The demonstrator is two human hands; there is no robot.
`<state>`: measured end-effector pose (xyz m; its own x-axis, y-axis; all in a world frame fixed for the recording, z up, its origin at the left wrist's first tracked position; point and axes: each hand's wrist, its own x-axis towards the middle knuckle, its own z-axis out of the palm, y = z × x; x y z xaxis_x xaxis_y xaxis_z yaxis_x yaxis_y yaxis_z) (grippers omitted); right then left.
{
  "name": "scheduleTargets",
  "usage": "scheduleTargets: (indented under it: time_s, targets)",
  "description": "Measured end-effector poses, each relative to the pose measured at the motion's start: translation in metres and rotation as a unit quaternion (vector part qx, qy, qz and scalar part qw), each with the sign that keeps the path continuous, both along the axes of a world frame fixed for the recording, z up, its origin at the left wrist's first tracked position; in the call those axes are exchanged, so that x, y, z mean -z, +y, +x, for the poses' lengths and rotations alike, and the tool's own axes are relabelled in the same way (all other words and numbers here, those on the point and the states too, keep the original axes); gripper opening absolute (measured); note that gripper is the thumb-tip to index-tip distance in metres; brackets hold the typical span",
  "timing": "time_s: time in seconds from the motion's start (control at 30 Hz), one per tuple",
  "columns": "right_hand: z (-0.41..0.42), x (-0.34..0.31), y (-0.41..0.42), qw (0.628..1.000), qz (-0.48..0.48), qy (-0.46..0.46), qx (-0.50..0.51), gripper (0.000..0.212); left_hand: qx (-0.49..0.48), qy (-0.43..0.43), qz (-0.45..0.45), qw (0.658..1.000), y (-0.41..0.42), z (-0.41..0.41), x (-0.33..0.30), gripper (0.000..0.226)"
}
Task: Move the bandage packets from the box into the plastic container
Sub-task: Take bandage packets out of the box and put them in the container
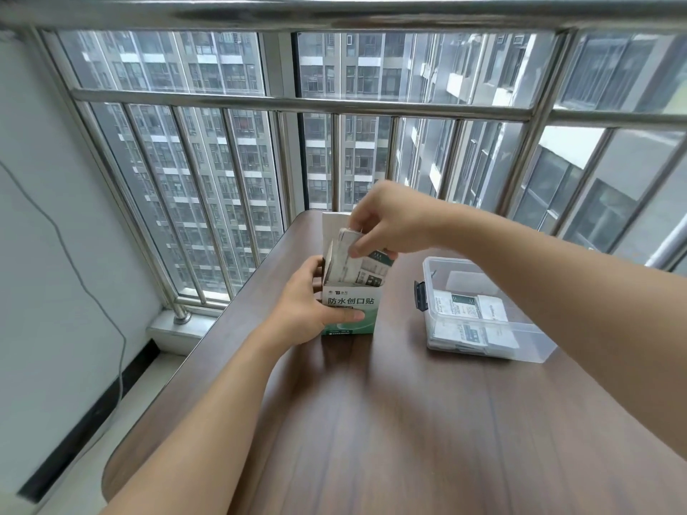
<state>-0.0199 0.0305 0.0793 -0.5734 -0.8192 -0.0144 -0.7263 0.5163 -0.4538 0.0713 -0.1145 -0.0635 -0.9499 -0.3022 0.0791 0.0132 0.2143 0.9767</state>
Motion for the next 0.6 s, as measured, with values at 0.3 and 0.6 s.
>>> scheduleTargets:
  time_s: [0.3, 0.6]
  targets:
    - [-0.003, -0.003, 0.05, 0.971, -0.191, -0.14, 0.031, 0.009, -0.032, 0.032, -0.024, 0.999, 0.007, 0.02, -0.018, 0.1]
    - [-0.001, 0.014, 0.046, 0.961, -0.235, -0.146, 0.019, 0.01, -0.11, 0.181, -0.341, 0.916, 0.027, 0.026, -0.056, 0.107]
